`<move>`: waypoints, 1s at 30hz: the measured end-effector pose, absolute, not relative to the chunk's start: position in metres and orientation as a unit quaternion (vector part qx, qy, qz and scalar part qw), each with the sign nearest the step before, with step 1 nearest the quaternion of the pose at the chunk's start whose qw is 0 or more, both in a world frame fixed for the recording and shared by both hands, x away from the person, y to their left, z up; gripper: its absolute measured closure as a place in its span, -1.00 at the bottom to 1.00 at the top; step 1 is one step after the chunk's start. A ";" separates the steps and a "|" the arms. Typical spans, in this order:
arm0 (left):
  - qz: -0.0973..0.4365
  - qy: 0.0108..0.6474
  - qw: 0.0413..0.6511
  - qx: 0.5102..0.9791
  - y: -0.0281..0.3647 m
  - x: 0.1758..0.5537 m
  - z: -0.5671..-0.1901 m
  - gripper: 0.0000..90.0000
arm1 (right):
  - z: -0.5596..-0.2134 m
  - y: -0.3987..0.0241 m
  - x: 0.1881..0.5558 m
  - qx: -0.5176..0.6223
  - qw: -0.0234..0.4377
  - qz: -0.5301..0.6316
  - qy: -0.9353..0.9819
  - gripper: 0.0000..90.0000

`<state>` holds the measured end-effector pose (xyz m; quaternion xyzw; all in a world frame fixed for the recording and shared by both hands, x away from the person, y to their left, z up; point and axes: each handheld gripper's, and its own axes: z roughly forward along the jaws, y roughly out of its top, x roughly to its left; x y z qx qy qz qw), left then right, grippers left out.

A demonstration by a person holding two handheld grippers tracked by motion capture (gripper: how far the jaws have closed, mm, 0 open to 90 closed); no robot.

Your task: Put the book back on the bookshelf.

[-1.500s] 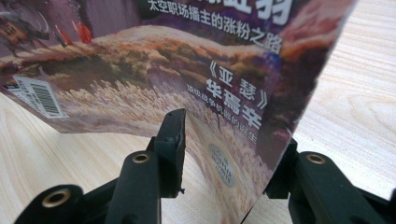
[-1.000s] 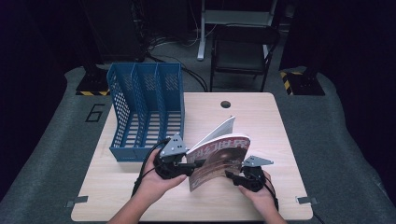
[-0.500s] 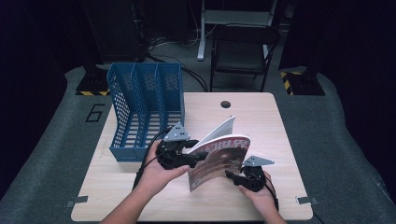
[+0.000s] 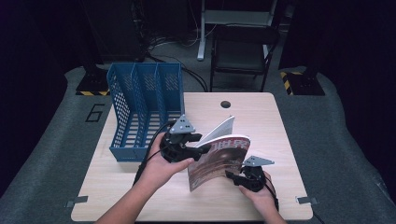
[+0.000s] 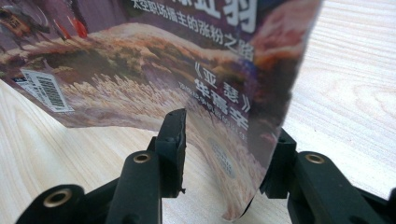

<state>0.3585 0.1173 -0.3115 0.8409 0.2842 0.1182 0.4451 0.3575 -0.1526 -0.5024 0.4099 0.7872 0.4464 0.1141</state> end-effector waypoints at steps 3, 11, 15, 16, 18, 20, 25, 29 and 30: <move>0.116 0.285 0.441 0.843 0.111 0.360 -0.311 0.10 | -0.502 -0.153 0.358 0.410 0.114 0.446 0.787 0.31; 0.125 0.281 0.428 0.850 0.097 0.365 -0.306 0.17 | -0.502 -0.153 0.357 0.410 0.111 0.448 0.787 0.32; 0.123 0.282 0.432 0.848 0.094 0.367 -0.306 0.19 | -0.502 -0.153 0.357 0.409 0.111 0.449 0.787 0.32; 0.123 0.283 0.430 0.848 0.093 0.369 -0.306 0.20 | -0.502 -0.153 0.357 0.409 0.112 0.449 0.786 0.32; 0.118 0.284 0.429 0.849 0.091 0.370 -0.306 0.23 | -0.502 -0.152 0.357 0.412 0.108 0.449 0.786 0.33; 0.120 0.280 0.426 0.852 0.090 0.371 -0.307 0.27 | -0.502 -0.152 0.357 0.414 0.112 0.448 0.784 0.33; 0.116 0.272 0.423 0.857 0.087 0.371 -0.308 0.44 | -0.502 -0.152 0.357 0.414 0.111 0.450 0.783 0.33; 0.117 0.271 0.422 0.857 0.086 0.370 -0.308 0.59 | -0.501 -0.152 0.358 0.408 0.114 0.452 0.785 0.33; 0.116 0.269 0.422 0.858 0.086 0.370 -0.308 0.61 | -0.502 -0.152 0.358 0.408 0.116 0.453 0.784 0.33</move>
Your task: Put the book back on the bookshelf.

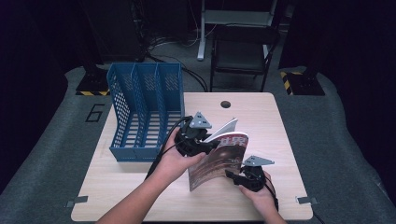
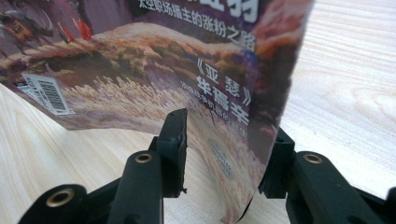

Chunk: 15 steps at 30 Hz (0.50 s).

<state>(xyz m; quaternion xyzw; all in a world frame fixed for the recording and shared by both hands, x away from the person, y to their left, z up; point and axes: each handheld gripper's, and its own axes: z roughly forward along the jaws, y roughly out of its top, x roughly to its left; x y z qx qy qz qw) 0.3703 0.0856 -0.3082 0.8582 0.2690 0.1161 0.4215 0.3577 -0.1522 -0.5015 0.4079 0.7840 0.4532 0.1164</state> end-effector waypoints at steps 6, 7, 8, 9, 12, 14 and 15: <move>0.116 0.260 0.418 0.863 0.085 0.368 -0.308 0.75 | -0.502 -0.152 0.358 0.410 0.110 0.453 0.784 0.39; 0.117 0.257 0.418 0.864 0.085 0.368 -0.308 0.77 | -0.502 -0.152 0.358 0.410 0.109 0.452 0.784 0.40; 0.116 0.256 0.418 0.864 0.084 0.368 -0.308 0.78 | -0.502 -0.153 0.358 0.410 0.109 0.452 0.785 0.41; 0.117 0.255 0.418 0.864 0.084 0.368 -0.308 0.81 | -0.502 -0.153 0.358 0.409 0.109 0.452 0.785 0.42; 0.121 0.252 0.415 0.866 0.084 0.366 -0.308 0.83 | -0.503 -0.153 0.359 0.410 0.110 0.449 0.786 0.49; 0.120 0.249 0.416 0.866 0.084 0.366 -0.308 0.84 | -0.502 -0.153 0.359 0.407 0.107 0.450 0.788 0.55; 0.118 0.250 0.416 0.866 0.085 0.366 -0.308 0.84 | -0.502 -0.153 0.358 0.407 0.105 0.449 0.789 0.59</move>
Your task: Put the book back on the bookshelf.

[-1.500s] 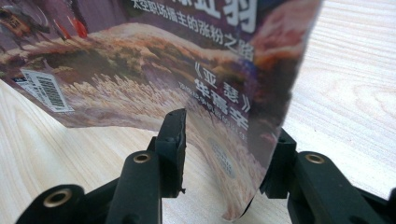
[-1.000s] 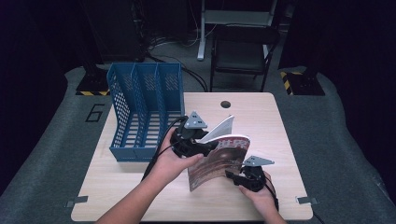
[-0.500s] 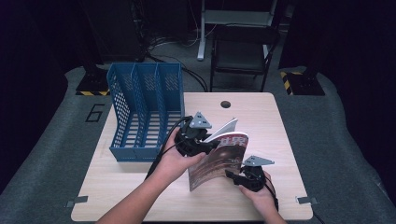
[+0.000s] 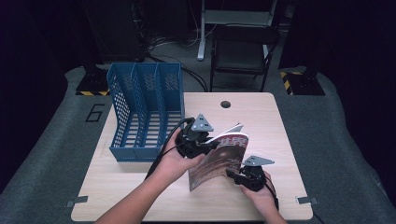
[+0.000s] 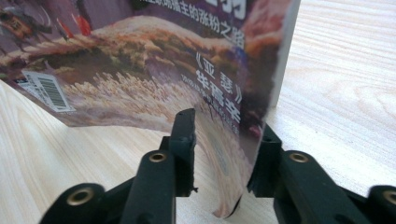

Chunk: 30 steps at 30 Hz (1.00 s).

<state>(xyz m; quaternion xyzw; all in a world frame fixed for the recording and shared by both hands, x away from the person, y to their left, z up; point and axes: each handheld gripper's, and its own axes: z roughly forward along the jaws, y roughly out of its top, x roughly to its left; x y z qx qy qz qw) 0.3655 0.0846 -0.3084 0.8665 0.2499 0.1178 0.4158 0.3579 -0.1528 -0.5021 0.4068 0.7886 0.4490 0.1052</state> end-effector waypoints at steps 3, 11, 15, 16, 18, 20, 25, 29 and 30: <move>0.120 0.247 0.409 0.870 0.086 0.365 -0.309 0.84 | -0.502 -0.152 0.357 0.409 0.106 0.443 0.791 0.72; 0.123 0.244 0.400 0.875 0.087 0.365 -0.308 0.86 | -0.502 -0.151 0.359 0.395 0.106 0.442 0.798 0.78; 0.117 0.241 0.391 0.881 0.086 0.365 -0.306 0.86 | -0.502 -0.151 0.358 0.400 0.103 0.443 0.795 0.74; 0.116 0.241 0.389 0.881 0.085 0.365 -0.306 0.86 | -0.502 -0.151 0.358 0.401 0.104 0.443 0.795 0.72; 0.115 0.241 0.386 0.883 0.085 0.366 -0.305 0.86 | -0.503 -0.152 0.358 0.401 0.106 0.442 0.795 0.70; 0.112 0.239 0.383 0.885 0.085 0.367 -0.304 0.86 | -0.503 -0.152 0.359 0.403 0.108 0.443 0.794 0.70; 0.110 0.237 0.365 0.894 0.083 0.369 -0.301 0.86 | -0.502 -0.152 0.358 0.400 0.106 0.443 0.795 0.71; 0.104 0.239 0.359 0.896 0.082 0.370 -0.300 0.86 | -0.502 -0.152 0.359 0.399 0.105 0.441 0.797 0.71; 0.104 0.239 0.357 0.897 0.081 0.371 -0.299 0.86 | -0.502 -0.152 0.359 0.400 0.105 0.442 0.796 0.71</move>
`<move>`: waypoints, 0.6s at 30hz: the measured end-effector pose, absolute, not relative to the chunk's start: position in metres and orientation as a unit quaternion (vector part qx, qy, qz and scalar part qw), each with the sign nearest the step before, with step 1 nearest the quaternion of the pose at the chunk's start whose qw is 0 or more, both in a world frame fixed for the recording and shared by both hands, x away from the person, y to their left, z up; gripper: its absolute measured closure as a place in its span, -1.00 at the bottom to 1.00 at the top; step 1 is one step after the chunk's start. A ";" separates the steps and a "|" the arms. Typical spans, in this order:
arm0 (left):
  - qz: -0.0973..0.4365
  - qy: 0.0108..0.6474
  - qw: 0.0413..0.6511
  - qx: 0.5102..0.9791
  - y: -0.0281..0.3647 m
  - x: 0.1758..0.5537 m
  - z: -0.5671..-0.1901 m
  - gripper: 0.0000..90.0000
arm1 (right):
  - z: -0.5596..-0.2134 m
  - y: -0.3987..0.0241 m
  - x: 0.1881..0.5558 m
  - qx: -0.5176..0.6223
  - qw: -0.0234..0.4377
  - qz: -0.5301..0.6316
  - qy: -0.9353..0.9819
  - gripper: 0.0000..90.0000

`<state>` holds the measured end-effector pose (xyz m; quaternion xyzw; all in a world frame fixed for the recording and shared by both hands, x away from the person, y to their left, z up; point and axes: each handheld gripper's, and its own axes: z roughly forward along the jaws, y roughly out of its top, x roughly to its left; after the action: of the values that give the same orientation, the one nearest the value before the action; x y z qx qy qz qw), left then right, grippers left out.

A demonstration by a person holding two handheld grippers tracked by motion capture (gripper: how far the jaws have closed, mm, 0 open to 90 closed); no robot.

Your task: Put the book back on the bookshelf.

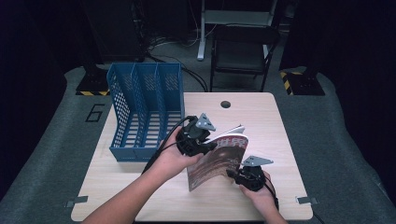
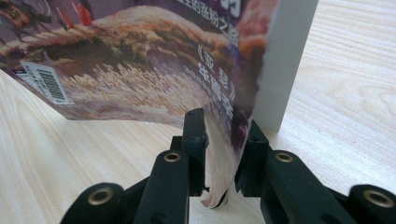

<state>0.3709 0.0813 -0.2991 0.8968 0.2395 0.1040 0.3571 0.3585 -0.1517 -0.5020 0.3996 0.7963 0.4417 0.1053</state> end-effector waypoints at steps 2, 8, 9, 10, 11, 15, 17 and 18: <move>0.104 0.242 0.355 0.897 0.080 0.371 -0.299 0.86 | -0.502 -0.152 0.358 0.400 0.106 0.443 0.795 0.70; 0.097 0.245 0.348 0.900 0.080 0.373 -0.297 0.86 | -0.502 -0.153 0.359 0.406 0.099 0.443 0.794 0.64; 0.098 0.244 0.345 0.901 0.081 0.374 -0.297 0.86 | -0.502 -0.153 0.359 0.406 0.099 0.442 0.793 0.64; 0.101 0.244 0.345 0.901 0.081 0.374 -0.297 0.86 | -0.502 -0.153 0.359 0.406 0.098 0.443 0.793 0.64; 0.101 0.243 0.344 0.901 0.080 0.374 -0.297 0.86 | -0.502 -0.153 0.359 0.405 0.098 0.443 0.794 0.64; 0.100 0.244 0.341 0.903 0.079 0.376 -0.296 0.86 | -0.502 -0.153 0.359 0.405 0.097 0.443 0.794 0.64; 0.100 0.246 0.339 0.903 0.079 0.377 -0.295 0.87 | -0.502 -0.153 0.359 0.406 0.097 0.443 0.793 0.61; 0.097 0.251 0.340 0.901 0.078 0.377 -0.295 0.87 | -0.502 -0.153 0.359 0.408 0.095 0.443 0.793 0.60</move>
<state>0.3770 0.0781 -0.2948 0.9013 0.2506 0.0970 0.3397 0.3590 -0.1531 -0.5020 0.4081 0.7925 0.4430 0.0952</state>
